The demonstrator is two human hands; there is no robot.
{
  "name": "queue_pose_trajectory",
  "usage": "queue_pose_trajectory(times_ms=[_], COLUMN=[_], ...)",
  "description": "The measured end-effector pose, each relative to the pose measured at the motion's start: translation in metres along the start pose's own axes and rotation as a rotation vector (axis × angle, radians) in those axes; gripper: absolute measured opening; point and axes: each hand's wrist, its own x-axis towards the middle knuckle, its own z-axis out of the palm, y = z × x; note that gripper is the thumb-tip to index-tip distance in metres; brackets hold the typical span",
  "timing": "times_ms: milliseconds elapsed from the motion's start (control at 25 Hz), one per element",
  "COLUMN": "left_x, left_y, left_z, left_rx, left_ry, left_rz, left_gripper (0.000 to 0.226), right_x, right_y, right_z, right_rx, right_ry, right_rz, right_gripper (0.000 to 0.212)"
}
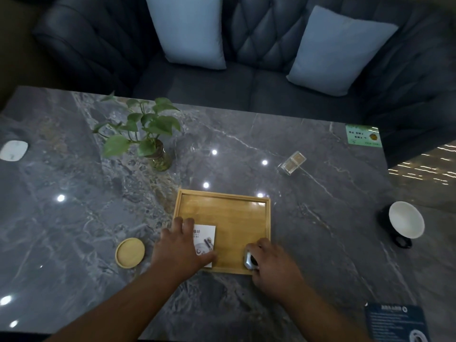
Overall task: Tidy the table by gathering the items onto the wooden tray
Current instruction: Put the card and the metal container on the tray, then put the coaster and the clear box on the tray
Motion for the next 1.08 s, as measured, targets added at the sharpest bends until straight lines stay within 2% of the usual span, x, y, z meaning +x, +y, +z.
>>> queue_pose_trajectory(times_ms=[120, 240, 320, 400, 480, 560, 680, 800, 960, 1080], left_x=[-0.003, -0.005, -0.004, -0.002, -0.001, -0.001, -0.006, -0.010, -0.010, -0.007], left_y=[0.000, -0.007, -0.019, -0.036, -0.055, -0.074, -0.097, -0.117, -0.130, -0.127], left_z=[-0.003, -0.008, -0.011, -0.014, -0.019, -0.024, -0.026, -0.020, -0.007, -0.010], left_rx=[-0.033, -0.090, -0.140, -0.187, -0.201, -0.168, -0.092, -0.061, -0.048, -0.114], left_ry=[-0.036, 0.002, 0.093, 0.215, 0.247, 0.189, 0.062, -0.081, -0.166, -0.138], left_rz=[-0.025, -0.039, -0.041, -0.059, -0.127, -0.201, -0.294, -0.350, -0.361, -0.375], left_gripper=[0.114, 0.112, 0.096, 0.070, 0.056, 0.057, 0.074, 0.088, 0.080, 0.075], right_x=[-0.004, -0.002, 0.002, 0.006, 0.014, 0.029, 0.054, 0.076, 0.106, 0.124], right_y=[-0.001, -0.001, 0.000, 0.004, 0.010, 0.017, 0.028, 0.037, 0.059, 0.075], right_z=[0.000, -0.005, -0.014, -0.022, -0.033, -0.046, -0.059, -0.067, -0.075, -0.080], right_rx=[0.027, 0.055, 0.071, 0.087, 0.135, 0.254, 0.474, 0.704, 0.810, 0.847], right_ry=[0.015, 0.028, 0.095, 0.226, 0.336, 0.365, 0.415, 0.473, 0.494, 0.592], right_rz=[0.009, 0.023, 0.034, 0.038, 0.077, 0.167, 0.309, 0.462, 0.636, 0.627], right_gripper=[0.061, 0.065, 0.066, 0.059, 0.050, 0.045, 0.041, 0.054, 0.078, 0.077])
